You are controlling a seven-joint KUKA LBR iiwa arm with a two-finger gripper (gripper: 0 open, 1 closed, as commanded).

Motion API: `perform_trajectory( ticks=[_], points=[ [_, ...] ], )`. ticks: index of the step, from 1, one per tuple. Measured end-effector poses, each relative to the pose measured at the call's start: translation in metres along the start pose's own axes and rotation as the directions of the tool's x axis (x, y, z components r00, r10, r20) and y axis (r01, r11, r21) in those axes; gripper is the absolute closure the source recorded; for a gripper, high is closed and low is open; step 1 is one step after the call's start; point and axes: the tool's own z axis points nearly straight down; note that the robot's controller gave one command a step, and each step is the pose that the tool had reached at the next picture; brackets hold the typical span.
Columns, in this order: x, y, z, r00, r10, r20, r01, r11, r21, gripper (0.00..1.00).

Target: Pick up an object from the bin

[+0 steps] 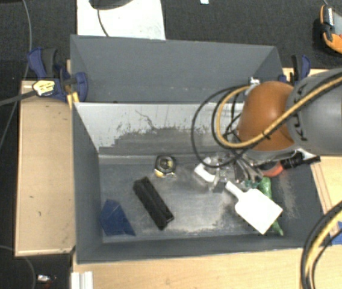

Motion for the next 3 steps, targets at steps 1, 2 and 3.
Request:
perform_trajectory(
  ticks=[1,2,3],
  points=[
    [0.003,0.0,-0.018,1.0,0.0,-0.011,0.0,1.0,0.0,1.0],
    [0.002,0.0,-0.066,1.0,0.0,-0.008,0.0,1.0,0.0,1.0],
    [-0.001,0.0,-0.098,1.0,0.0,0.0,0.0,1.0,-0.001,1.0]
  ],
)
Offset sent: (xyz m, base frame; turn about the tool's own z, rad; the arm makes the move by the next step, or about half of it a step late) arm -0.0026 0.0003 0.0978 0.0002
